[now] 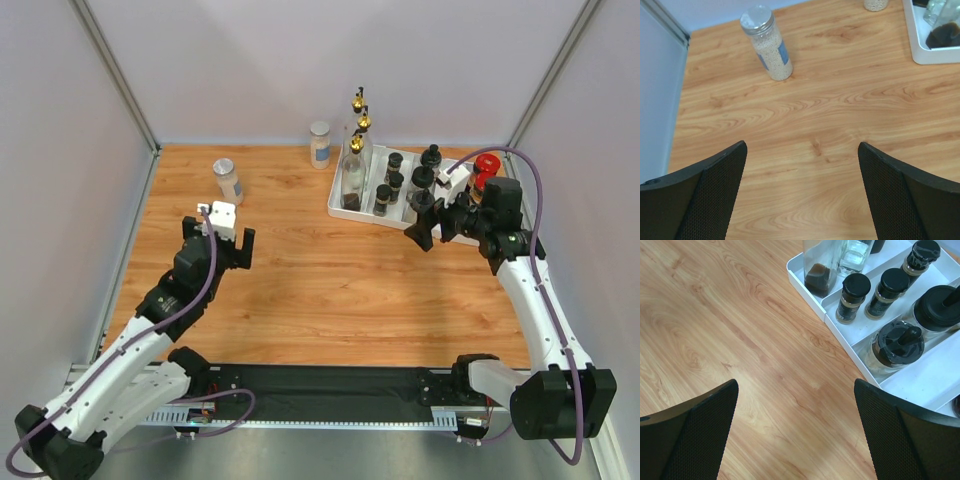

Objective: Organize the condiment bottles
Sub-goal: Place the bottle in the storage box, then move the bottle to the center of the board.

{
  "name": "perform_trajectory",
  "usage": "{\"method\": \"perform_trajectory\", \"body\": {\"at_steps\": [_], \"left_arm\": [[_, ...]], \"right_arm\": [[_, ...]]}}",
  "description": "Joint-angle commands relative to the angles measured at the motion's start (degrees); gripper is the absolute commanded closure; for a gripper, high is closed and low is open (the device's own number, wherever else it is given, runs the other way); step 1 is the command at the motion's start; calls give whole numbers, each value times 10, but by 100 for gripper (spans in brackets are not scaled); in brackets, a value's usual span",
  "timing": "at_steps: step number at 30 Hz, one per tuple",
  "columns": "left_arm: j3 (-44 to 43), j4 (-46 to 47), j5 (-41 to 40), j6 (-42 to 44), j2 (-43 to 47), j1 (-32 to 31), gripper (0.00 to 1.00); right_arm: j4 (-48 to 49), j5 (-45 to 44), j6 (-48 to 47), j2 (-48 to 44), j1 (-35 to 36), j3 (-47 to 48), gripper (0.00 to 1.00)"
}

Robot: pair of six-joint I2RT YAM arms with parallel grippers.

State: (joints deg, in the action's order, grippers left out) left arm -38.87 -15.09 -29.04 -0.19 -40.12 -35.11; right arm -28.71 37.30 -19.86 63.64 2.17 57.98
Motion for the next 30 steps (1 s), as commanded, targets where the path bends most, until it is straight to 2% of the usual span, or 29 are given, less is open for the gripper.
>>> {"method": "perform_trajectory", "body": {"at_steps": [1, 6, 19, 25, 30], "left_arm": [[-22, 42, 63, -80, -22, 62, 0], [-30, 45, 163, -169, -72, 159, 0], [-68, 48, 237, -244, -224, 228, 0], [-96, 43, 228, -268, -293, 241, 0], [-157, -11, 188, -285, -361, 244, 0]], "right_arm": [[-3, 8, -14, -15, -2, 8, 0], [-4, 1, -17, -26, -2, 9, 0], [-6, -4, -25, -31, -2, 8, 0], [-6, -12, -30, -33, -2, 8, 0], [-6, -13, -32, -33, -2, 7, 0]]}}
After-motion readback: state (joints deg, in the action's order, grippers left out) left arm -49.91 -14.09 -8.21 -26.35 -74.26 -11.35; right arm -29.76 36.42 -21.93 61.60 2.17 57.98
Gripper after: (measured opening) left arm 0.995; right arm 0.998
